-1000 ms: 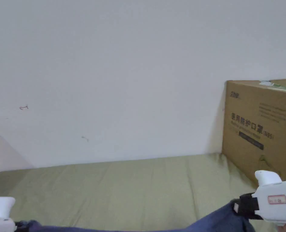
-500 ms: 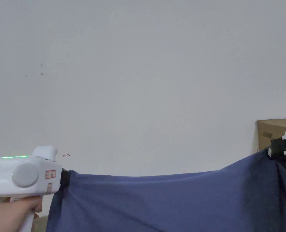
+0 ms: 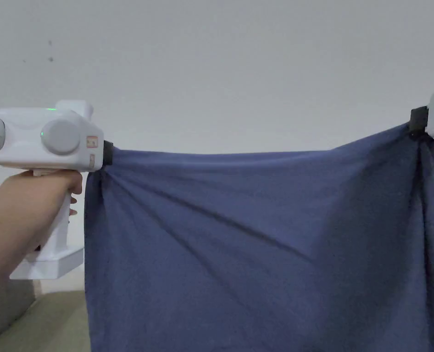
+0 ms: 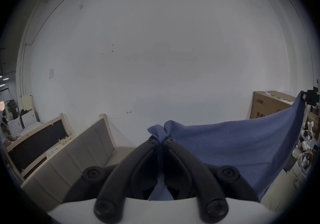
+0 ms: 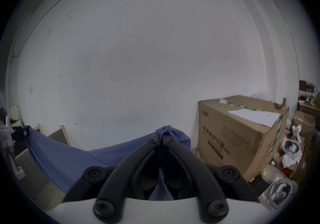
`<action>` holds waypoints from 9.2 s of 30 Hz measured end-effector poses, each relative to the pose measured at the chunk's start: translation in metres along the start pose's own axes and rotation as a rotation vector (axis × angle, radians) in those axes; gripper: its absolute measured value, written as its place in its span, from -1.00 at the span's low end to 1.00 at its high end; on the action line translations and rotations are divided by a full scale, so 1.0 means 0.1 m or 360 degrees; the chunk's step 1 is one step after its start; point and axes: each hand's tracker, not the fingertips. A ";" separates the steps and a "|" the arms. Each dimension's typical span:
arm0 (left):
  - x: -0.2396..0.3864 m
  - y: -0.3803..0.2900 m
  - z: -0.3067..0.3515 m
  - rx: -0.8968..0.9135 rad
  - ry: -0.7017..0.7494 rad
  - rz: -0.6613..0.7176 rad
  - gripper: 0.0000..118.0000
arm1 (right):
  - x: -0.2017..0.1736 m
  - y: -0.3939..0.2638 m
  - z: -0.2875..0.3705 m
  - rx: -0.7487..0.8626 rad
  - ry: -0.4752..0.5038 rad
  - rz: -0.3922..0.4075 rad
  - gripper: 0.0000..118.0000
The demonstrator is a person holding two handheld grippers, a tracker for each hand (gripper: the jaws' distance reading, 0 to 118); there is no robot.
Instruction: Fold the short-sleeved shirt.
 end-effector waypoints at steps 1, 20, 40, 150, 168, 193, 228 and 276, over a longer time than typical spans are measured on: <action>0.04 -0.05 -0.05 0.0004 0.0003 -0.0009 -0.94 | -0.01 -0.04 -0.03 0.0002 0.0001 0.0019 -0.98; 0.46 -4.34 1.13 -0.1063 -0.0359 0.0033 -0.94 | 0.70 -4.35 1.38 -0.1109 0.0238 0.0019 -0.98; -0.36 -4.90 3.58 -0.1143 -0.0390 -0.0143 -0.93 | 1.23 -4.56 3.98 -0.1489 0.0190 0.0102 -0.98; -0.21 -4.12 2.93 -0.0359 -0.0145 0.0404 0.77 | 0.72 -3.89 2.84 -0.0550 0.0219 -0.0215 0.95; -0.48 -4.75 1.92 -0.1424 -0.0114 0.0292 0.96 | 0.33 -3.73 3.39 -0.0710 0.0311 -0.0242 -1.00; -0.22 -4.45 2.04 -0.1304 -0.0270 0.0067 -0.93 | 1.37 -4.26 1.86 -0.1402 0.0076 -0.0332 0.97; -0.59 -4.86 3.25 -0.1603 -0.0470 0.0166 -0.75 | 1.56 -4.49 3.50 -0.1775 0.0104 -0.0296 -0.67; 0.15 -4.37 0.94 -0.1541 -0.0673 -0.0294 -0.93 | 0.62 -3.78 1.89 -0.1002 0.0326 -0.0097 -1.00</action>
